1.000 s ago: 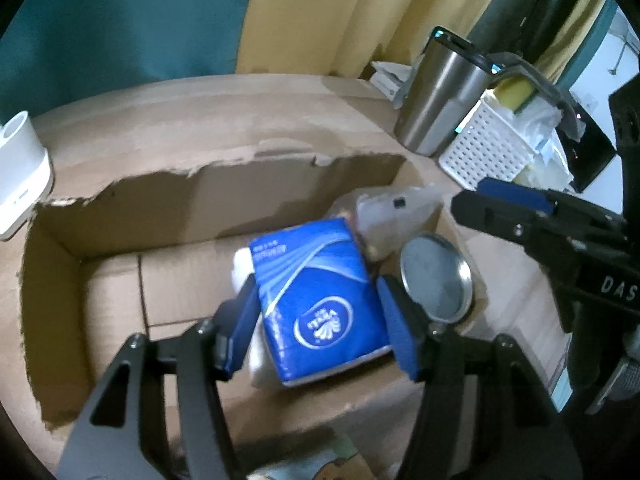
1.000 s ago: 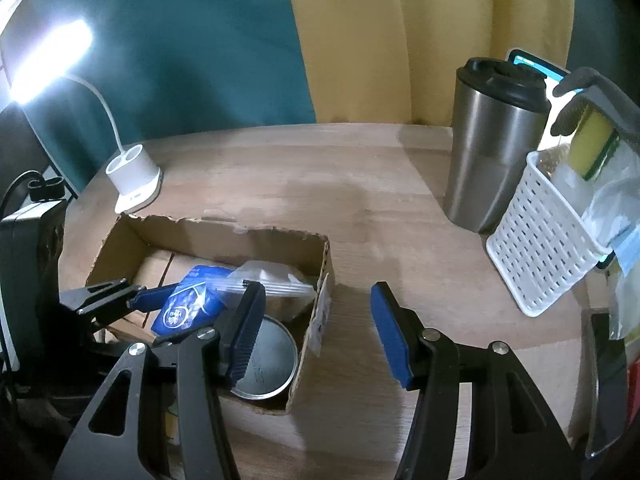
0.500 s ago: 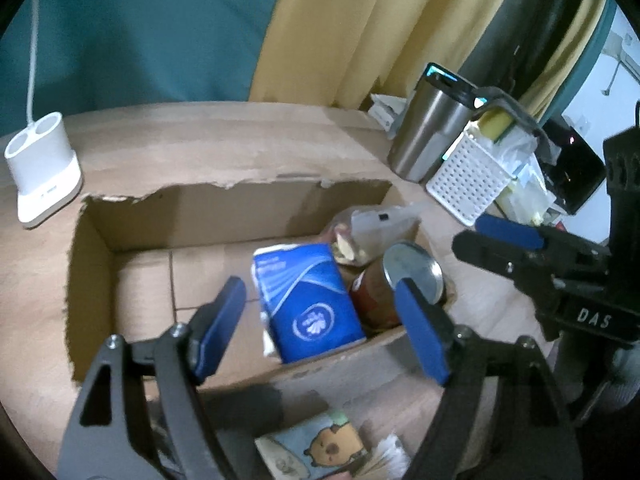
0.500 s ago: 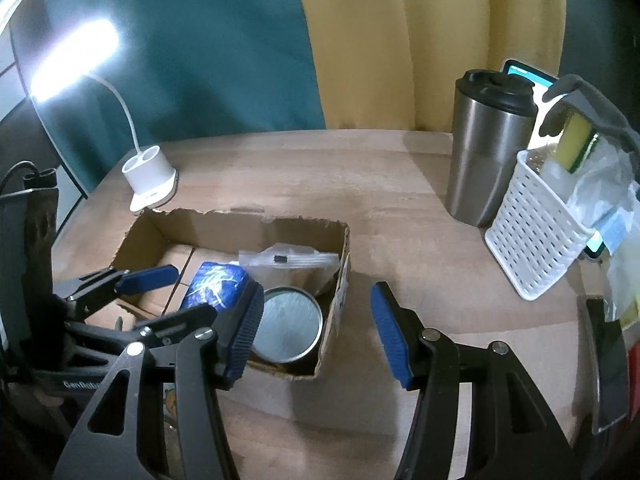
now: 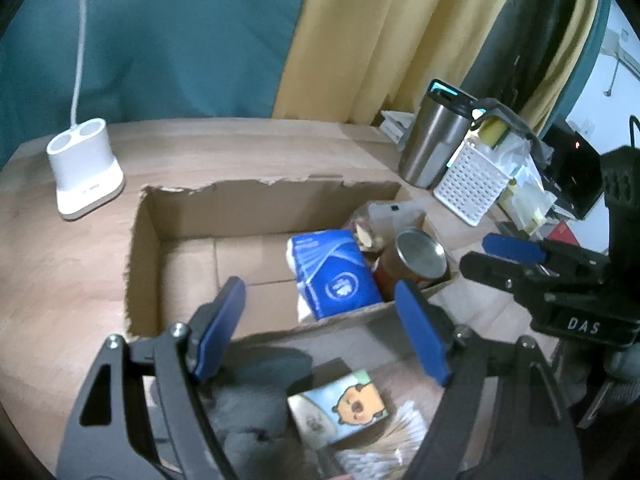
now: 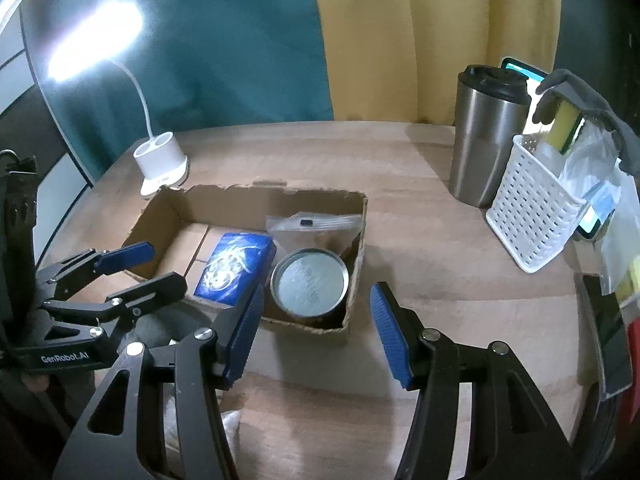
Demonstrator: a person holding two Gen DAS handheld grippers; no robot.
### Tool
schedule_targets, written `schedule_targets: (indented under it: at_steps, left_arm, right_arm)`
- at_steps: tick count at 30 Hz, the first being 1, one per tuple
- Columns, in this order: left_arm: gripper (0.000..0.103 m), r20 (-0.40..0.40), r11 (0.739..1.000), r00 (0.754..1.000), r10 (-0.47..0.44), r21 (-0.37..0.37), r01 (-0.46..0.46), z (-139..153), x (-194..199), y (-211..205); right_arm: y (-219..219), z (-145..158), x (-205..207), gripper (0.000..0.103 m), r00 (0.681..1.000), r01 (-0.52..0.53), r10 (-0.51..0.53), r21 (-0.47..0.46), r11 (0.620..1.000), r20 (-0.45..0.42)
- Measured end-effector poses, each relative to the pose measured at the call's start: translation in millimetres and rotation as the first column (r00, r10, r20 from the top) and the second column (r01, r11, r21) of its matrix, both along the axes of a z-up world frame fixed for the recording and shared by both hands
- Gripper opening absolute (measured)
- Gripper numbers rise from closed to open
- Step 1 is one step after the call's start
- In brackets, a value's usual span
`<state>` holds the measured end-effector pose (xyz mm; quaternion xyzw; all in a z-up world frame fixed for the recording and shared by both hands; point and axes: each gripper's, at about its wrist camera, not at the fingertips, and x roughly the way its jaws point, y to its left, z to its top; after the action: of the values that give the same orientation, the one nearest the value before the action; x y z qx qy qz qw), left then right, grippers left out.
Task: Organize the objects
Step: 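Withdraw both open grippers from the box toward the remaining items, then grasp the grey knit socks with the left gripper while the right gripper grasps the cotton swab bag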
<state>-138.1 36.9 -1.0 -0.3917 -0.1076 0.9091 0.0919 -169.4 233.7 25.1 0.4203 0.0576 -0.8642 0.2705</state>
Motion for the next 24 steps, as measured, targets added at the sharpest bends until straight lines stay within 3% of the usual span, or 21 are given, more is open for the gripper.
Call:
schedule_targets:
  at_steps: [2, 5, 24]
  left_arm:
    - [0.078, -0.003, 1.000, 1.000, 0.010, -0.002, -0.010, 1, 5, -3]
    - [0.079, -0.010, 1.000, 1.000, 0.022, 0.000, -0.022, 0, 13, -9]
    - [0.079, -0.018, 0.997, 0.997, 0.072, 0.001, -0.072, -10, 56, -34]
  right_arm:
    - [-2, -1, 5, 0.059, 1.000, -0.001, 0.001, 0.006, 1.000, -0.006]
    - [-3, -2, 11, 0.073, 1.000, -0.005, 0.005, 0.006, 1.000, -0.012]
    - [-22, -18, 49, 0.073, 0.999, -0.042, 0.041, 0.034, 0.999, 0.013]
